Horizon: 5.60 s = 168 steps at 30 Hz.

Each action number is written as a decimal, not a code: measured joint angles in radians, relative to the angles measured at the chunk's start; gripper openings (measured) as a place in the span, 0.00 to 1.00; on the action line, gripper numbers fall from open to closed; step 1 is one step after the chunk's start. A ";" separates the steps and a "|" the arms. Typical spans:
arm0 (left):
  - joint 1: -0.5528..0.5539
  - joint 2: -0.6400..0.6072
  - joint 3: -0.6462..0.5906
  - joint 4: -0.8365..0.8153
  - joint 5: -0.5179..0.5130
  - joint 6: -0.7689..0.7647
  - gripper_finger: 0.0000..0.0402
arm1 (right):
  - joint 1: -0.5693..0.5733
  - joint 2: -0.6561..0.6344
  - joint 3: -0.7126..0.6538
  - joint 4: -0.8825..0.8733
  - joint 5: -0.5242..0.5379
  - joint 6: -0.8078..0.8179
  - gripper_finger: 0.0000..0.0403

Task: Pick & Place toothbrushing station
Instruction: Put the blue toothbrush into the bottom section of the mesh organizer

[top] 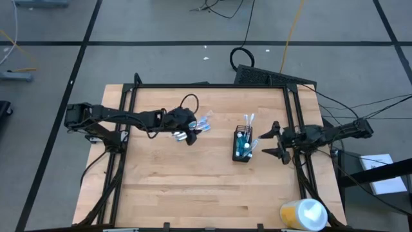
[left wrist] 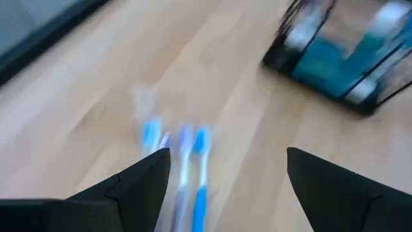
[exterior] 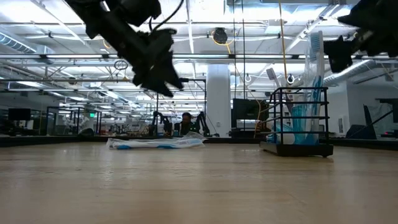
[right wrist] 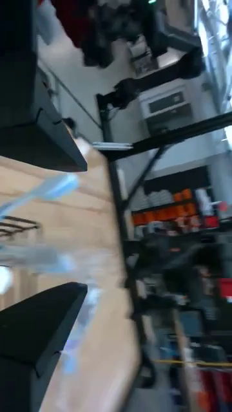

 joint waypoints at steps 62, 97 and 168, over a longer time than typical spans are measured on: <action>0.203 0.265 0.001 -0.363 0.020 -0.124 0.41 | 0.000 -0.037 0.038 0.276 0.127 -0.393 0.70; 0.105 -0.015 -0.004 -0.076 -0.082 0.044 0.04 | 0.000 -0.037 0.038 0.260 0.127 -0.367 0.70; -0.018 0.282 -0.001 1.029 0.400 0.242 0.04 | -0.114 1.110 0.405 0.745 0.191 -0.175 0.56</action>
